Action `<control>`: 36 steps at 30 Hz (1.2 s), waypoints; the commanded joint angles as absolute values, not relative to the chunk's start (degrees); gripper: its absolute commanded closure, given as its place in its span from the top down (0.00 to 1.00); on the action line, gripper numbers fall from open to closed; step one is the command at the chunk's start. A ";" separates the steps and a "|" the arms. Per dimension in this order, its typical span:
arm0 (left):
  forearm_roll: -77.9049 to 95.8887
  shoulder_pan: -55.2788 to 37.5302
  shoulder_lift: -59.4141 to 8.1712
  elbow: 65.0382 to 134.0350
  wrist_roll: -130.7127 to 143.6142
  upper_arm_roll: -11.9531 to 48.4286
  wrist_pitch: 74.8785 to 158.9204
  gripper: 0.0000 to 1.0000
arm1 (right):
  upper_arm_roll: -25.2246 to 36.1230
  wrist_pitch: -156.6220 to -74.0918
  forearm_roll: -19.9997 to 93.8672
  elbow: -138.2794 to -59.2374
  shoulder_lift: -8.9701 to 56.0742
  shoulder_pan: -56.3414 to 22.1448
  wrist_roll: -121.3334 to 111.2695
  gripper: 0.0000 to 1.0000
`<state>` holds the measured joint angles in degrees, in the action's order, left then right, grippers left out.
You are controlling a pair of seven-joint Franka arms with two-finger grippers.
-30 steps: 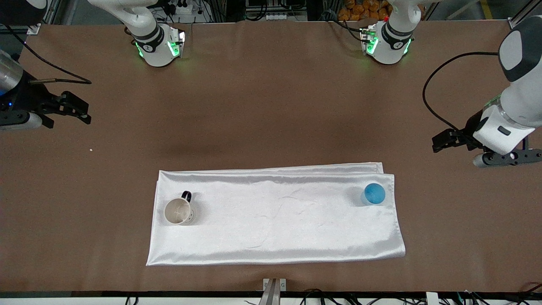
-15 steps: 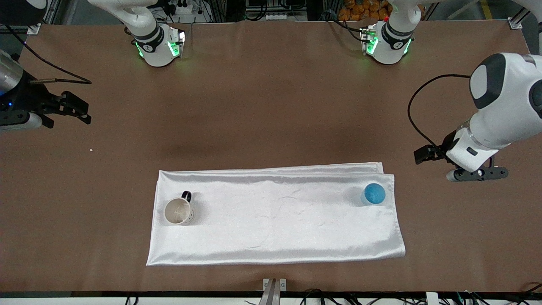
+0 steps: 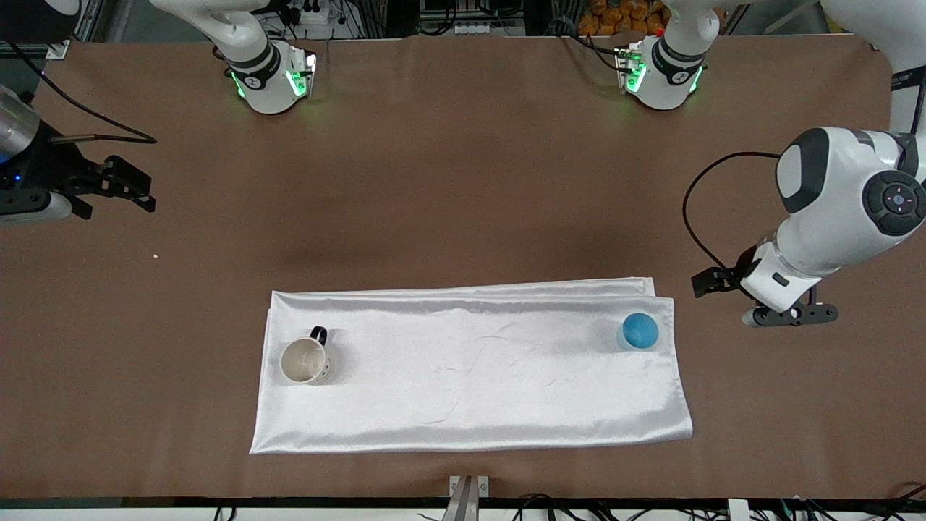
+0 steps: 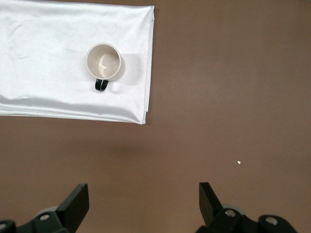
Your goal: Place blue cup into white mug on table
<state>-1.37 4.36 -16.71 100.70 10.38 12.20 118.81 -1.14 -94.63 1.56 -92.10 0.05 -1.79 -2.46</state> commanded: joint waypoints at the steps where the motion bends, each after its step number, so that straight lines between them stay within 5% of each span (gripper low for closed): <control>1: -2.37 4.22 -15.82 104.67 12.13 12.48 123.91 1.00 | -1.32 -94.48 1.93 -92.37 -0.53 -1.58 -2.11 1.00; 12: -2.55 0.97 -17.92 107.32 17.13 12.66 128.06 1.00 | -1.32 -94.48 1.93 -92.55 -0.44 -1.58 -2.11 1.00; 36: -7.38 -0.09 -30.93 96.86 18.72 12.22 130.25 1.00 | -1.32 -94.57 1.93 -92.72 -0.18 -1.67 -2.11 1.00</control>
